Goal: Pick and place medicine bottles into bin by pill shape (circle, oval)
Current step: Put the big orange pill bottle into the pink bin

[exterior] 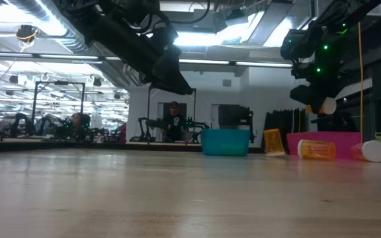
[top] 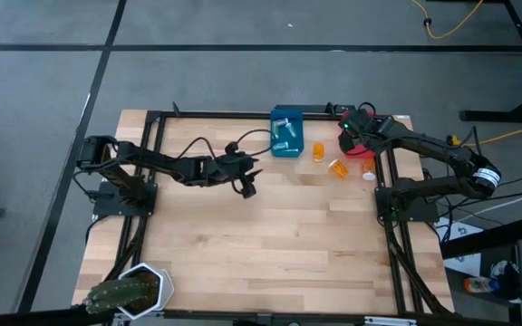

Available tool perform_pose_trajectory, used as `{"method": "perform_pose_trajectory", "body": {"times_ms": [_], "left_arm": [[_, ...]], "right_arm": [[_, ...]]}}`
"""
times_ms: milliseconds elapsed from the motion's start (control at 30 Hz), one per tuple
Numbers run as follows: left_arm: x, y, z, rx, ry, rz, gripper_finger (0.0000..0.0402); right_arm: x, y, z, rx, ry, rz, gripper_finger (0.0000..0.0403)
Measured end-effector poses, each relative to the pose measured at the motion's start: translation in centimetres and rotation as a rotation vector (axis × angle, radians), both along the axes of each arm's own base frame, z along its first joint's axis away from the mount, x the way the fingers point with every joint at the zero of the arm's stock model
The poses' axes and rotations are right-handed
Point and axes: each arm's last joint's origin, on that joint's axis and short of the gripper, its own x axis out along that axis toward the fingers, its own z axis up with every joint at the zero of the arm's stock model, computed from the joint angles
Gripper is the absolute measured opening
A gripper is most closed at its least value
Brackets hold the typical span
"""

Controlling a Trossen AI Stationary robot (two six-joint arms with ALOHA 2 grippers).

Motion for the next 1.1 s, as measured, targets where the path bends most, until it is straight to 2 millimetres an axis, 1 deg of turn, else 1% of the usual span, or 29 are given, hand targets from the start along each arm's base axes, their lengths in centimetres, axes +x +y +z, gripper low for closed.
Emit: {"method": "perform_pose_trajectory", "body": {"times_ms": [233,333,467,800,1100], "left_arm": [[-0.2,0.9,-0.2,0.002,0.023,0.035,0.0163],[-0.2,1.1,-0.2,0.001,0.023,0.043,0.0163],[-0.2,1.1,-0.2,0.001,0.023,0.043,0.0163],[-0.2,1.1,-0.2,0.001,0.023,0.044,0.0163],[-0.2,1.1,-0.2,0.002,0.023,0.044,0.0163]], "right_arm": [[0.0,0.0,0.0,0.002,-0.001,0.002,0.0186],[0.1,0.1,-0.1,0.049,-0.038,0.025,0.0186],[0.3,0.2,-0.2,0.105,-0.087,0.05,0.0188],[0.2,0.1,-0.2,0.079,-0.07,0.037,0.0221],[0.2,0.1,-0.2,0.092,-0.081,0.043,0.0224]]}}
